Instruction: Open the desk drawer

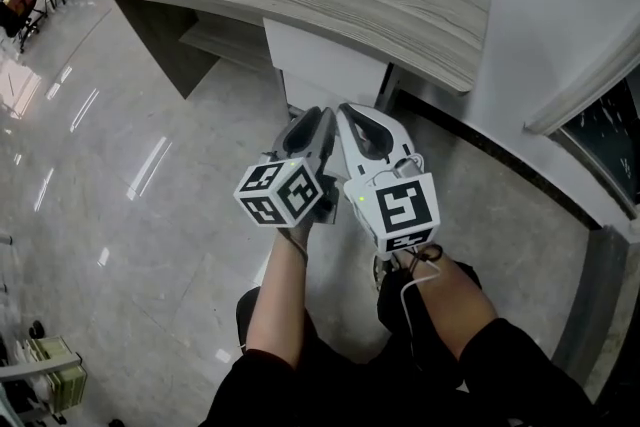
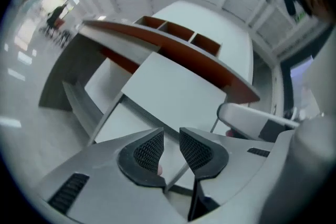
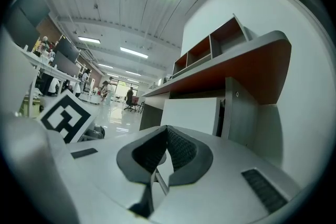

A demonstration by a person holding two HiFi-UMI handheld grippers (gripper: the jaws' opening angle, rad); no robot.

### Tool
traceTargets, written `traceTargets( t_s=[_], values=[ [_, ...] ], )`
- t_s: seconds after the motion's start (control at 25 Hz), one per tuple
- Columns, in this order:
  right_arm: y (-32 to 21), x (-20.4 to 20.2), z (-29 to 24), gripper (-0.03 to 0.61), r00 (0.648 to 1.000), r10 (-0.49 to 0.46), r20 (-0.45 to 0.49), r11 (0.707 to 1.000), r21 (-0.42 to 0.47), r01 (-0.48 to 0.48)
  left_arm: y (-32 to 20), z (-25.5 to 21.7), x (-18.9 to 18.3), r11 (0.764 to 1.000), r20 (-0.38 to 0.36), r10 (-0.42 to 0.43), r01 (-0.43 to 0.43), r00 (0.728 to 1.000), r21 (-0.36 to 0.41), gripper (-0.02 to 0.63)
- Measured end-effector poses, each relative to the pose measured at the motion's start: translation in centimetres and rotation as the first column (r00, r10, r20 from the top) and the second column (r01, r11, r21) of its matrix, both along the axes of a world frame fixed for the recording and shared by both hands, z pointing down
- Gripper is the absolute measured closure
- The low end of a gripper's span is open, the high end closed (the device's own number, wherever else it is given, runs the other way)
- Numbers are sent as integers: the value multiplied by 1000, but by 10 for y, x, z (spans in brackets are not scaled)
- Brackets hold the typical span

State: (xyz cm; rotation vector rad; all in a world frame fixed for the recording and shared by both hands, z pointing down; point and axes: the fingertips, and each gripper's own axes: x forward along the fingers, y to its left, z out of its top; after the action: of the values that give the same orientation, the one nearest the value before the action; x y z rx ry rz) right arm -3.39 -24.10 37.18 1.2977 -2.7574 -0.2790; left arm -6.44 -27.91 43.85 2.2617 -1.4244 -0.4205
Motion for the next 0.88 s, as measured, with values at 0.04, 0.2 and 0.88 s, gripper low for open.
traceTargets(
  t_s=[0.04, 0.2, 0.88],
  values=[
    [1, 1, -1, 572, 1000, -3, 7, 1000, 2, 3, -2, -1, 0, 999, -126, 34, -35, 991, -1, 514],
    [4, 2, -4, 572, 1000, -18, 5, 1000, 21, 18, -11, 0, -9, 996, -392, 85, -92, 916, 1, 489],
    [2, -7, -6, 572, 998, -63, -27, 996, 60, 65, -45, -20, -12, 983, -687, 178, -157, 705, 94, 456]
  ],
)
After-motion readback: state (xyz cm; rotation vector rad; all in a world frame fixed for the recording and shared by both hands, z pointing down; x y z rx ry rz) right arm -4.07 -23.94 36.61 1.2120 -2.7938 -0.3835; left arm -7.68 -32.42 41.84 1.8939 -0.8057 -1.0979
